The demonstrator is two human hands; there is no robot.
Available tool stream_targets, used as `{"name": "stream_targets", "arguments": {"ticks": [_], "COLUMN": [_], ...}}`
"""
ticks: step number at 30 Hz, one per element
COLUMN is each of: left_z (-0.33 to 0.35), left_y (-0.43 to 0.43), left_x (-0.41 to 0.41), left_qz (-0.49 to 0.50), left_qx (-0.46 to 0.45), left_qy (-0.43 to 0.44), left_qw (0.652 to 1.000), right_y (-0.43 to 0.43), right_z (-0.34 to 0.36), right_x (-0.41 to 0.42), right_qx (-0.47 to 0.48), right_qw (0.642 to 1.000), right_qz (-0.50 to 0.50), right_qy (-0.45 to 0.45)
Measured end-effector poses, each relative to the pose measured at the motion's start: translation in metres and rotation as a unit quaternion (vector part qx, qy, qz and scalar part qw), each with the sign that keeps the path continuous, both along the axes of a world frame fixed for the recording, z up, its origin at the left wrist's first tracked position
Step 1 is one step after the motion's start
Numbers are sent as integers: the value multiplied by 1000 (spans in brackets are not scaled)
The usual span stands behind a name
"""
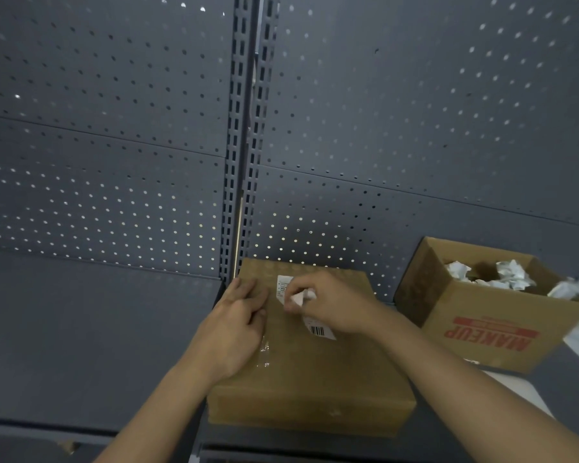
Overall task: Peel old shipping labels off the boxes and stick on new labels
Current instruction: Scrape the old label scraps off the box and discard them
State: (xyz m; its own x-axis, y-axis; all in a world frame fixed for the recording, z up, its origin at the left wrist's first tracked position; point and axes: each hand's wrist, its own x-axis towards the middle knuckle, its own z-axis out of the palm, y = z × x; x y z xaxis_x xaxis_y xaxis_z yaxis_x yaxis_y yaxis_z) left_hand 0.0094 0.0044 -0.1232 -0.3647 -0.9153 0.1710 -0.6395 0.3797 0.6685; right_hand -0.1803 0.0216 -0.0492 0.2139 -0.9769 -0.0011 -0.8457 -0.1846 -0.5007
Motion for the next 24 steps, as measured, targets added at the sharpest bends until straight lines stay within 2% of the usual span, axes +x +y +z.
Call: {"name": "stream_targets", "arguments": {"ticks": [3, 6, 9, 11, 17, 19, 22, 24], "left_z": [-1, 0, 2, 3, 5, 6, 5, 6], "left_y": [0, 0, 1, 2, 2, 3, 3, 3], "left_x": [1, 0, 1, 0, 0, 0, -1, -1], "left_qz": [-1, -2, -3, -3, 3, 3, 5, 6], "left_qx": [1, 1, 2, 0, 0, 3, 1, -4], "left_qy": [5, 5, 7, 6, 4, 3, 2, -2], "left_qw": [1000, 1000, 1000, 1000, 1000, 1000, 1000, 1000], "right_y": [-1, -2, -6, -6, -8, -9, -7, -5], "right_z": [0, -3, -8, -8, -10, -11, -7, -3], "right_x": [2, 0, -3, -3, 3, 3, 2, 0], "right_qx": [-23, -22, -25, -19, -52, -50, -35, -22], "right_qw": [998, 999, 991, 967, 898, 892, 917, 943], "right_qz": [-8, -24, -80, -124, -203, -211, -173, -149], "right_qy": [63, 38, -100, -222, -386, -398, -357, -297]}}
